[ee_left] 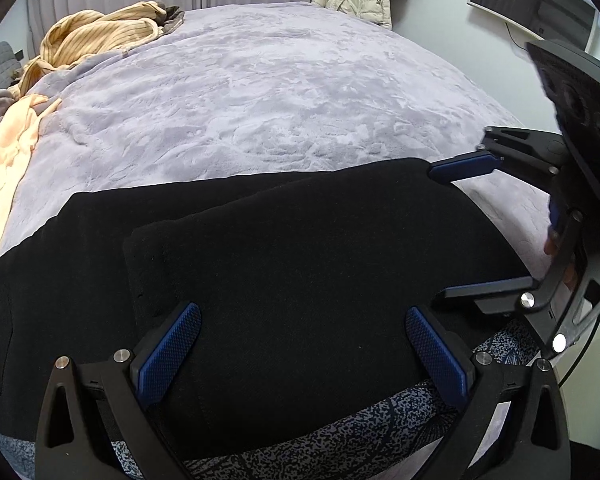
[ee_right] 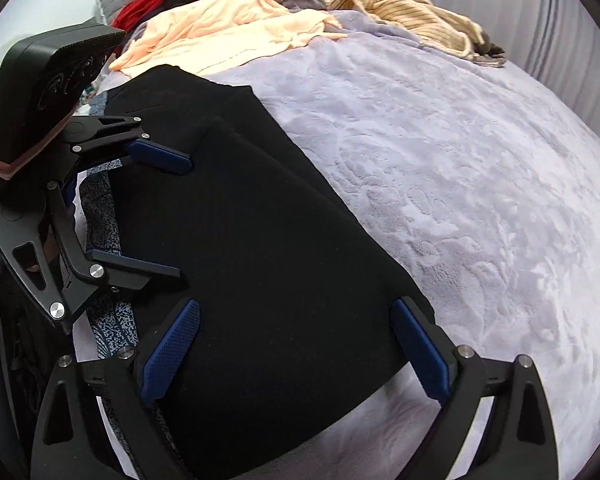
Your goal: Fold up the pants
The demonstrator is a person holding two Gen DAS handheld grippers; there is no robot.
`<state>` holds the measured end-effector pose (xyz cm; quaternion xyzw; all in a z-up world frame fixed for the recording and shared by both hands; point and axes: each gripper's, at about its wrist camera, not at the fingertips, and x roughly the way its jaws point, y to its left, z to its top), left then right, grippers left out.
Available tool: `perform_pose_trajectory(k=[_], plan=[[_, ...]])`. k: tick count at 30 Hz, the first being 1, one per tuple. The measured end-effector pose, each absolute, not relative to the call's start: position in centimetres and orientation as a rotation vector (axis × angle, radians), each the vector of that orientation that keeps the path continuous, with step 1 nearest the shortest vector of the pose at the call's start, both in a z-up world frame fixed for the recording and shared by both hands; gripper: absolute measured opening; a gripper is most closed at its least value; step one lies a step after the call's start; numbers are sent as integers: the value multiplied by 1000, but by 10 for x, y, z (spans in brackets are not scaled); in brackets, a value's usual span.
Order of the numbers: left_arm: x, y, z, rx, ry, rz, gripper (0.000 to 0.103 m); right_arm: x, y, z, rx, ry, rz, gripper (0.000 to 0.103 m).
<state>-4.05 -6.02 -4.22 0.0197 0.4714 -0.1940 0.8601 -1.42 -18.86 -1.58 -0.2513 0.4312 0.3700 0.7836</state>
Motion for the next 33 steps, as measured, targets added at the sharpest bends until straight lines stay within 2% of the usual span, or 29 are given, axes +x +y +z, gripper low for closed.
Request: perform_pose_trajectory(k=[6, 9, 11, 14, 19, 23, 25, 29, 33], plan=[[-44, -63, -44, 69, 977, -402, 103, -72, -194, -18, -555, 862, 655, 98], [-43, -60, -42, 47, 979, -406, 103, -85, -211, -27, -402, 959, 636, 98], [-46, -57, -34, 32, 984, -404, 103, -99, -211, -33, -451, 982, 582, 98], [-56, -43, -16, -31, 964, -413, 103, -117, -207, -10, -486, 881, 510, 98], [-64, -12, -10, -98, 953, -335, 103, -116, -210, 34, -289, 760, 552, 98], [-52, -3, -45, -59, 1085, -230, 103, -101, -190, 12, -243, 844, 606, 98], [-57, 7, -40, -103, 1063, -234, 103, -95, -178, -7, -262, 888, 585, 101], [-69, 44, -24, -142, 987, -184, 103, -93, -158, -1, -241, 875, 583, 102], [-67, 99, -31, -201, 1002, -57, 103, -80, -125, -15, -203, 901, 647, 101]])
